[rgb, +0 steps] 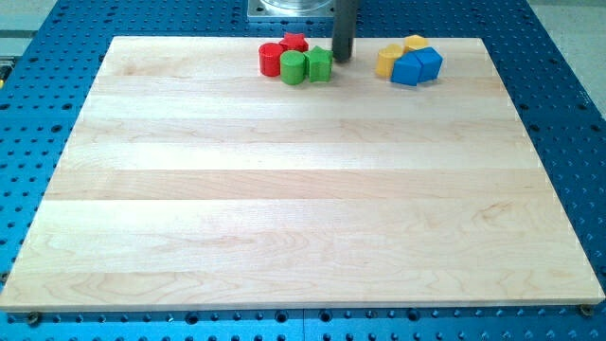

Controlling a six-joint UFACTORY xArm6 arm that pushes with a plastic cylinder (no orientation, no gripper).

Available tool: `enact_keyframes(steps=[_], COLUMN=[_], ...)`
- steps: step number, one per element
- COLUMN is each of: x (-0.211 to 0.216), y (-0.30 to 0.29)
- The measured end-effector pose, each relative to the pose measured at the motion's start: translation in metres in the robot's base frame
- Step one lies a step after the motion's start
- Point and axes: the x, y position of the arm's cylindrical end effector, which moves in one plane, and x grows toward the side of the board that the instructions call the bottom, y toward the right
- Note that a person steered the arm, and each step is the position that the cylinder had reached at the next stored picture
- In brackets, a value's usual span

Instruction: Separate red blocks from the green blocks

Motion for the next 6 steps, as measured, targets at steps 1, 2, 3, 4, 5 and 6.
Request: enact_keyframes(steps=[1,2,3,4,5,6], x=[0.011,-0.006,-0.015,0.029,0.045,0.045], y=[-0.042,-0.054,-0.073,-0.112,-0.087,-0.159])
